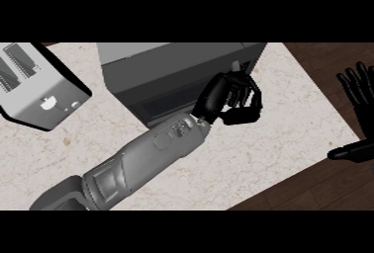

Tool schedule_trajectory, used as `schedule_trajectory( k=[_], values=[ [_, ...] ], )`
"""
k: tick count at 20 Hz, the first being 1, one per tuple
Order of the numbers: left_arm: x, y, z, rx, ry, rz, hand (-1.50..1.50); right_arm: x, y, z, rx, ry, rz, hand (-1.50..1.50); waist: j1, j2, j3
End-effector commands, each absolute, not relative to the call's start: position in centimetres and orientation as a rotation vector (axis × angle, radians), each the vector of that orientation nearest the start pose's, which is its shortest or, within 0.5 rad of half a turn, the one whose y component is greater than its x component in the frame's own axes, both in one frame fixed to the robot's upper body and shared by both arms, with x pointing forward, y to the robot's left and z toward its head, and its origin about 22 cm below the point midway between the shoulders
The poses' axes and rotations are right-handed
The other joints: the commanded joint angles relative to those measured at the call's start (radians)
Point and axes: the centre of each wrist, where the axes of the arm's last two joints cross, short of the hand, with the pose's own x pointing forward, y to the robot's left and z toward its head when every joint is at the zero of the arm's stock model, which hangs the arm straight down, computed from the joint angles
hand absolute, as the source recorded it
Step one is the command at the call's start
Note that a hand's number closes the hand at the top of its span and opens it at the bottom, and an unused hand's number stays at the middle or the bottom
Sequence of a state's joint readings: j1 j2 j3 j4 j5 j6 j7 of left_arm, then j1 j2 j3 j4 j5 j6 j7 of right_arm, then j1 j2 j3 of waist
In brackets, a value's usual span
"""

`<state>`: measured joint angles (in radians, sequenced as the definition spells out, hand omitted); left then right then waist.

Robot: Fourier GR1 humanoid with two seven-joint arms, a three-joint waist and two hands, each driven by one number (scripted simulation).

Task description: Pick up the milk, place it into the microwave and close the microwave

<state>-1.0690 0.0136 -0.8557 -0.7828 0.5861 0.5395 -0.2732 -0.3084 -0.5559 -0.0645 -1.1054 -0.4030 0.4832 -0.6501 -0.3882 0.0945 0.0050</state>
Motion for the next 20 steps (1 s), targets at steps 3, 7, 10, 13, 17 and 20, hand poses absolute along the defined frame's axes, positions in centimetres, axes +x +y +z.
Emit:
schedule_trajectory(
  k=[3,7,10,13,17,20],
  values=[
    [36.5,-2.1,9.5,-0.162,-1.882,-0.526,1.50,32.3,-37.1,6.4,0.492,-2.100,0.355,-1.50,-0.022,0.014,0.003],
    [36.9,-2.4,10.4,-0.164,-1.891,-0.516,1.50,32.3,-37.0,6.8,0.535,-2.055,0.403,-1.50,-0.032,0.019,0.006],
    [36.9,-2.3,10.2,-0.157,-1.895,-0.518,1.50,32.8,-36.3,8.5,0.561,-2.058,0.499,-1.50,-0.036,0.015,0.004],
    [36.9,-2.2,9.9,-0.163,-1.890,-0.513,1.50,33.4,-34.7,10.9,0.656,-2.055,0.663,1.50,-0.030,0.014,0.003],
    [36.9,-2.3,10.1,-0.163,-1.890,-0.499,1.50,33.4,-32.5,11.6,0.768,-2.029,0.761,1.50,-0.037,0.015,0.006],
    [36.9,-2.4,10.3,-0.166,-1.884,-0.487,1.50,33.2,-31.5,12.5,0.795,-2.016,0.816,1.50,-0.051,0.011,0.005]
  ],
)
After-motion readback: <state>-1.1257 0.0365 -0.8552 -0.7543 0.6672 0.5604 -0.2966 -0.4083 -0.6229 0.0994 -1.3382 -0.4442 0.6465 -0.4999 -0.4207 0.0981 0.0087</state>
